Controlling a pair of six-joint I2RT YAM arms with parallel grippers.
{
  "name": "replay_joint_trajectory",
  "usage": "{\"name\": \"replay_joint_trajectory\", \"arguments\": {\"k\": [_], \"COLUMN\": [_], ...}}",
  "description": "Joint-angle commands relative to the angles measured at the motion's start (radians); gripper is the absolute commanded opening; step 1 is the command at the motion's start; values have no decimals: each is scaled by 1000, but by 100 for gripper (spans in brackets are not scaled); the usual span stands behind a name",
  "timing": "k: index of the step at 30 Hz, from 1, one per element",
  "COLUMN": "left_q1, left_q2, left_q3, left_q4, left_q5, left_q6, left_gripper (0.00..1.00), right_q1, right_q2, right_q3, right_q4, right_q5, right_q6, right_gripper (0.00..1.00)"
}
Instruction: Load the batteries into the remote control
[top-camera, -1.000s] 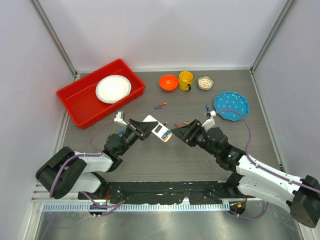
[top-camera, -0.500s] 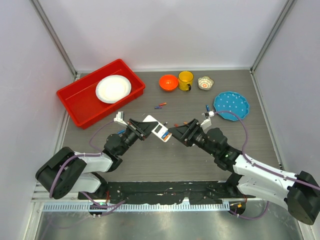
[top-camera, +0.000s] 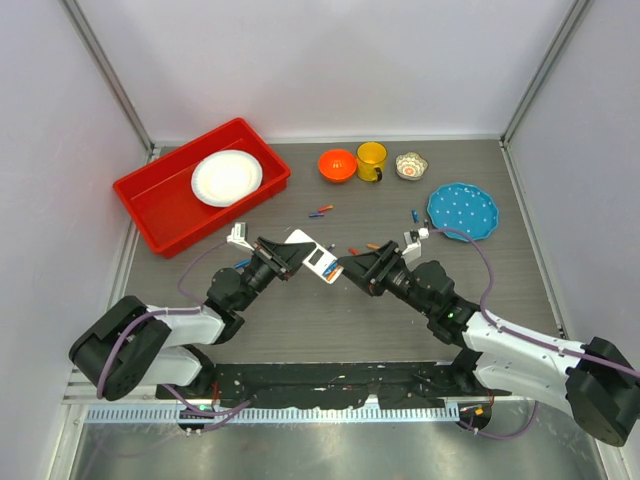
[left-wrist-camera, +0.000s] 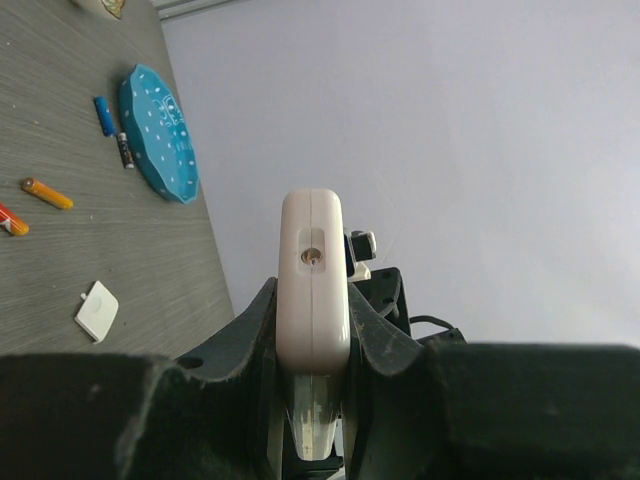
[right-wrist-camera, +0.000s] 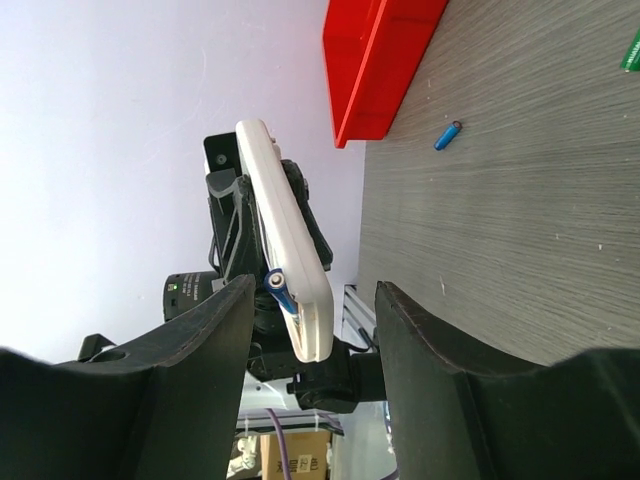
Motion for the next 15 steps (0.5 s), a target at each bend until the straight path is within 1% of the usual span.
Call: {"name": "replay_joint_trajectory", "arguments": {"k": [1,15], "left_q1": [-1,-1], "left_q2": [-31,-32], "left_q3": [30,36], "left_q4": [256,256], "left_q5": [-16,-16], "left_q6": [24,23], "left_gripper": [0,0], "right_q1": [-4,-6], "right_q2": [3,37], "right_q3": [-5,-5], "right_q4": [100,111], "right_q5": [7,-8], "right_q6": [34,37], "right_gripper": [56,55]}}
